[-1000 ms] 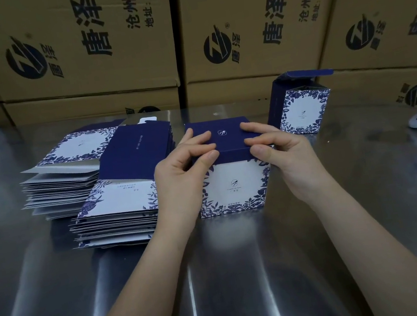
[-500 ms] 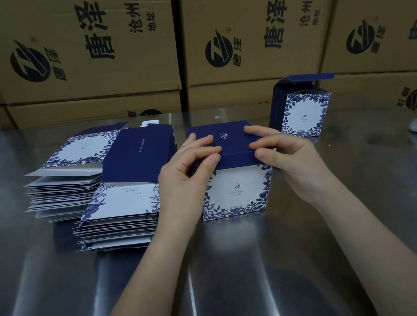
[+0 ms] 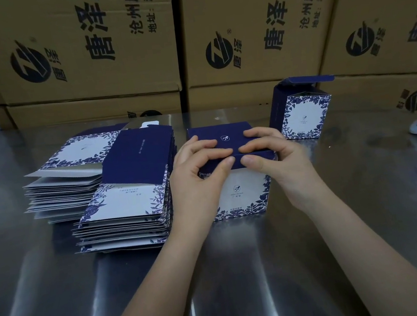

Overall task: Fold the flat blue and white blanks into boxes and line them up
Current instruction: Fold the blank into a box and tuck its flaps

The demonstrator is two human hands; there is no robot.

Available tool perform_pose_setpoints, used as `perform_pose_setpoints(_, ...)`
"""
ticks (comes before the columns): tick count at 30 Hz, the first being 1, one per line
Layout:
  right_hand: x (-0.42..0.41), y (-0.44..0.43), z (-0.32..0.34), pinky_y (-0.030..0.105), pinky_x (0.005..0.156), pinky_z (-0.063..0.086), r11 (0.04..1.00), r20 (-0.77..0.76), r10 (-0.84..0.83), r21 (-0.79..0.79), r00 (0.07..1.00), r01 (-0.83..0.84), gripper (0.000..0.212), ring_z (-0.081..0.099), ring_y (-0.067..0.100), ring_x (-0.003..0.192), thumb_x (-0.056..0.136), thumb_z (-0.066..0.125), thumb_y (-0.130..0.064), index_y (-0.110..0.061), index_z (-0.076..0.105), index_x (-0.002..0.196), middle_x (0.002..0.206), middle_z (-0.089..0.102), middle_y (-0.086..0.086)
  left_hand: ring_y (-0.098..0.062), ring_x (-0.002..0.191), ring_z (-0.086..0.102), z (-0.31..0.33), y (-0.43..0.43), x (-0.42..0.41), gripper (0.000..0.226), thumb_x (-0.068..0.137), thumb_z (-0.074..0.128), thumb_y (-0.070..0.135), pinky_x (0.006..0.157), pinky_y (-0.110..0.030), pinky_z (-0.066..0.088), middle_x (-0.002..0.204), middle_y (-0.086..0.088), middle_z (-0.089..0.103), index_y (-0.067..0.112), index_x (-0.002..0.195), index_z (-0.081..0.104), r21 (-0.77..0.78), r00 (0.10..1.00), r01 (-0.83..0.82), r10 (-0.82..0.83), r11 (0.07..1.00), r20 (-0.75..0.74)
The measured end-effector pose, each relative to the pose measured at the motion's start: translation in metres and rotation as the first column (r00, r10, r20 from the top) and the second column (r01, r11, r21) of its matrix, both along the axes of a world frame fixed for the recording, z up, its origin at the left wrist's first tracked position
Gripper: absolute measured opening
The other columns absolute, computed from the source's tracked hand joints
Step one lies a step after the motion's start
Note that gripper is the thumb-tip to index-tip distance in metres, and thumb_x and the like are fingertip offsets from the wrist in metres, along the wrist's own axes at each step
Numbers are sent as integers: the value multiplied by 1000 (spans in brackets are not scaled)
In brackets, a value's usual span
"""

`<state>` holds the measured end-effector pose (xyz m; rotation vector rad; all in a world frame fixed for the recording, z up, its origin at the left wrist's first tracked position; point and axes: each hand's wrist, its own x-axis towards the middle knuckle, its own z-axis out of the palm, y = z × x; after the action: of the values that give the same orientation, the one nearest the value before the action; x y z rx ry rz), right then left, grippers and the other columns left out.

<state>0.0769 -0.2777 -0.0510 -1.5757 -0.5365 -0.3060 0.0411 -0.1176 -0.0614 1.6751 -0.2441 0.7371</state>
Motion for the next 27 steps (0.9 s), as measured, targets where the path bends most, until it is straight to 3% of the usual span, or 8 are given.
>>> perform_pose_setpoints(7, 0, 4, 0, 34, 98, 49, 998, 23, -63, 11, 998, 62, 15, 58, 5, 111, 64, 76, -23, -19, 72, 78, 118, 60, 0, -1, 131, 43, 2, -3, 0, 28, 85, 74, 9, 106, -13, 32, 110, 17, 64, 37, 86, 70, -25, 1000, -11, 10, 1000, -12)
perform_pose_setpoints(13, -1, 4, 2, 47, 104, 43, 996, 28, -88, -1, 996, 88, 14, 57, 6, 115, 69, 77, -16, -24, 74, 80, 122, 62, -1, 10, 135, 39, -4, 2, -2, 30, 96, 60, 8, 109, -10, 33, 129, 19, 62, 27, 119, 67, -163, 994, 101, -105, 981, -11)
perform_pose_setpoints(19, -1, 4, 3, 51, 104, 40, 992, 37, -116, -36, 992, 118, 22, 55, 7, 118, 74, 77, -6, -27, 74, 79, 123, 61, -4, 12, 132, 41, -4, 4, 0, 30, 96, 60, 7, 100, -5, 36, 116, 31, 65, 34, 101, 73, -246, 986, 161, -165, 956, 1)
perform_pose_setpoints(21, -3, 5, 5, 48, 105, 39, 978, 102, -174, -96, 979, 184, 23, 50, 11, 123, 76, 77, -7, -29, 73, 81, 124, 59, -7, 12, 132, 41, -4, 5, 1, 30, 96, 60, 7, 102, -7, 37, 117, 30, 65, 33, 102, 73, -247, 984, 170, -176, 954, -1)
perform_pose_setpoints(23, -6, 6, 5, 47, 104, 38, 930, 272, -254, -194, 928, 311, 19, 47, 14, 123, 78, 77, -12, -29, 72, 83, 121, 58, -9, 11, 133, 41, -4, 6, 2, 30, 97, 59, 8, 107, -12, 36, 119, 29, 64, 34, 107, 71, -245, 981, 188, -195, 951, -6)
perform_pose_setpoints(25, -8, 8, 6, 54, 97, 39, 864, 465, -277, -263, 841, 430, 12, 52, 19, 115, 80, 74, -14, -23, 75, 89, 113, 62, -6, 11, 134, 40, -4, 8, 2, 31, 98, 57, 8, 109, -12, 36, 119, 30, 63, 34, 111, 69, -245, 975, 213, -223, 946, -10)
perform_pose_setpoints(27, -9, 11, 6, 58, 89, 41, 825, 556, -267, -291, 787, 485, 13, 58, 24, 106, 81, 73, -12, -18, 76, 93, 105, 66, -3, 12, 133, 40, -3, 10, 2, 31, 99, 56, 8, 106, -8, 35, 118, 31, 63, 33, 109, 70, -243, 974, 217, -227, 945, -14)
